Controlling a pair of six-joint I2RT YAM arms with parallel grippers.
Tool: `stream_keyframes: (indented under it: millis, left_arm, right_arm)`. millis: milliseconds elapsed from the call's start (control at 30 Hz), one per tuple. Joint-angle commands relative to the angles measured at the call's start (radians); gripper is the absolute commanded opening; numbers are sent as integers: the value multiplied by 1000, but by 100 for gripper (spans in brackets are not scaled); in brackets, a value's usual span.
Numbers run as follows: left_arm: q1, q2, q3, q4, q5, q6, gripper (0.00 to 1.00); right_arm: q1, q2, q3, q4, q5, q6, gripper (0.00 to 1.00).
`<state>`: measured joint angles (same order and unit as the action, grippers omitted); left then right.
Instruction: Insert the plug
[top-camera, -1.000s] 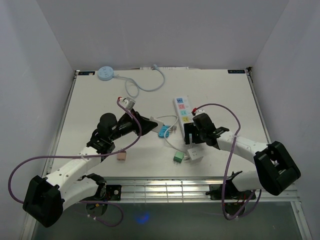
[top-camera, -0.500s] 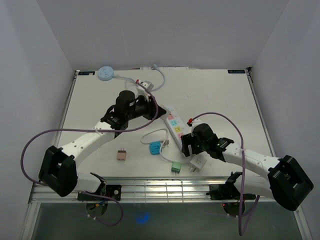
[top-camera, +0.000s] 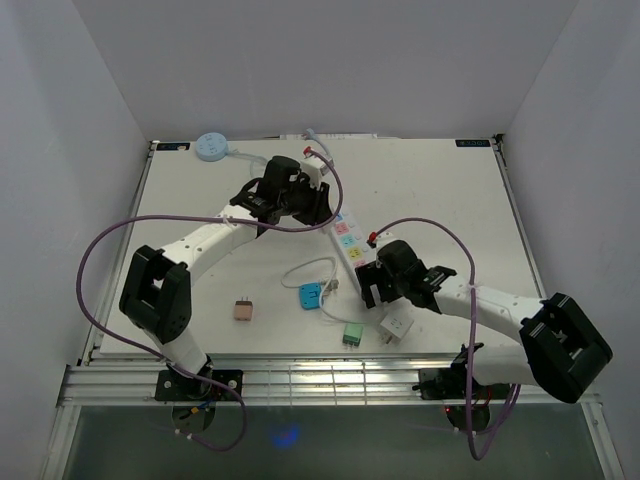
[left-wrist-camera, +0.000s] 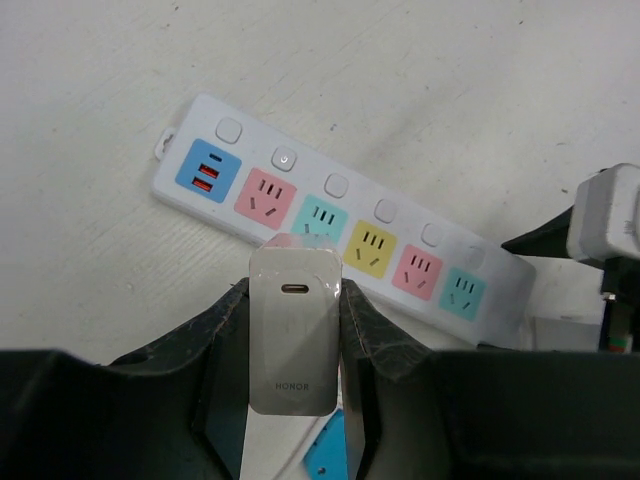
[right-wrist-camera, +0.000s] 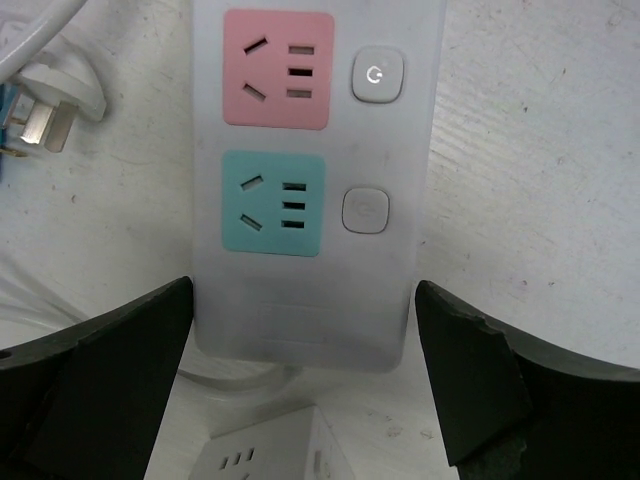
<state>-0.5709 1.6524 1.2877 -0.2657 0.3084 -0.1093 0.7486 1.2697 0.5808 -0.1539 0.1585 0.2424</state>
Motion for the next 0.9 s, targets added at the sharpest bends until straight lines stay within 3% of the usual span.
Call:
stream_keyframes:
  millis: [0, 233, 500, 700, 867]
  left_arm:
    - [0, -11, 64, -23, 26, 156, 0]
    - [-3, 15, 56, 74, 112, 314, 0]
    - [-4, -51, -34, 161, 90, 479, 0]
    - [-4, -25, -27, 140, 153, 511, 0]
    - [-4, 13, 13, 100, 170, 539, 0]
  right_arm:
    - [1, -84, 21, 5, -22, -58, 91]
    - [-2, -170, -10, 20, -28, -71, 89]
    - [-29, -214, -35, 53, 39, -46, 90]
    - [-117, -247, -67, 76, 35, 9, 94]
    - [-230, -273, -93, 76, -55, 31, 95]
